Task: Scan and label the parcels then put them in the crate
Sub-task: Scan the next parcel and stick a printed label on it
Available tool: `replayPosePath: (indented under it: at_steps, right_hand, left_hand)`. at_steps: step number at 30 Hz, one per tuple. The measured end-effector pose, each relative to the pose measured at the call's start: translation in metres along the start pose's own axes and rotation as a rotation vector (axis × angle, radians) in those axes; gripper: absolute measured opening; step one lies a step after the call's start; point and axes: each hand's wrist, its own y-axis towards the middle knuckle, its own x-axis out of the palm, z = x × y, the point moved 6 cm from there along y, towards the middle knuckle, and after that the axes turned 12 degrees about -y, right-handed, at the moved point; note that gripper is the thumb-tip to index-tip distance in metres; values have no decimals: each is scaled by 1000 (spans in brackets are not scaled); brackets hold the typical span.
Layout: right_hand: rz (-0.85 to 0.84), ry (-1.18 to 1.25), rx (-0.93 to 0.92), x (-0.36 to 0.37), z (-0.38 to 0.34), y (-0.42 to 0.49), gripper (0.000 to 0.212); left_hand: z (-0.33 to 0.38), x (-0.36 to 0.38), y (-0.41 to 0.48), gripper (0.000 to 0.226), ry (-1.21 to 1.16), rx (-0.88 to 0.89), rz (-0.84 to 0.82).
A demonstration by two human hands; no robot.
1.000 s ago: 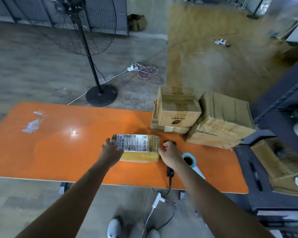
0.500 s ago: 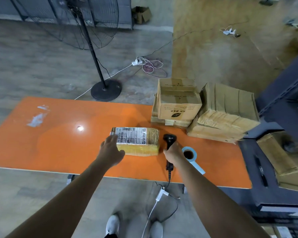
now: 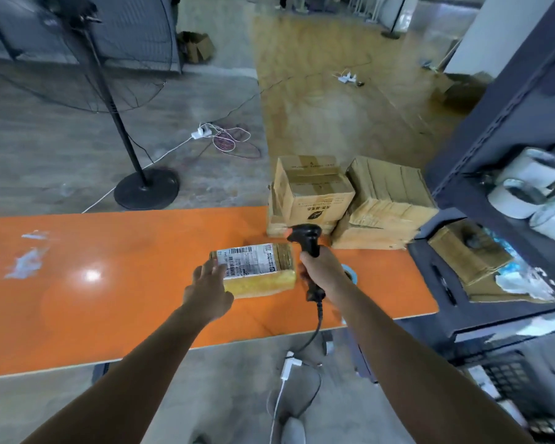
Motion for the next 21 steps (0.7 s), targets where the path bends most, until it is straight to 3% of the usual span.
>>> replayPosePath:
  at_steps: [14,21]
  right_hand:
    - [-40,67,121,67,-69,-60,19]
    - [-33,86,129,65,-77,-69,18]
  left_hand:
    - [-14,-27,-11,46,-44,191,-68]
    - [-10,-31,-17,57,-44,209,-80]
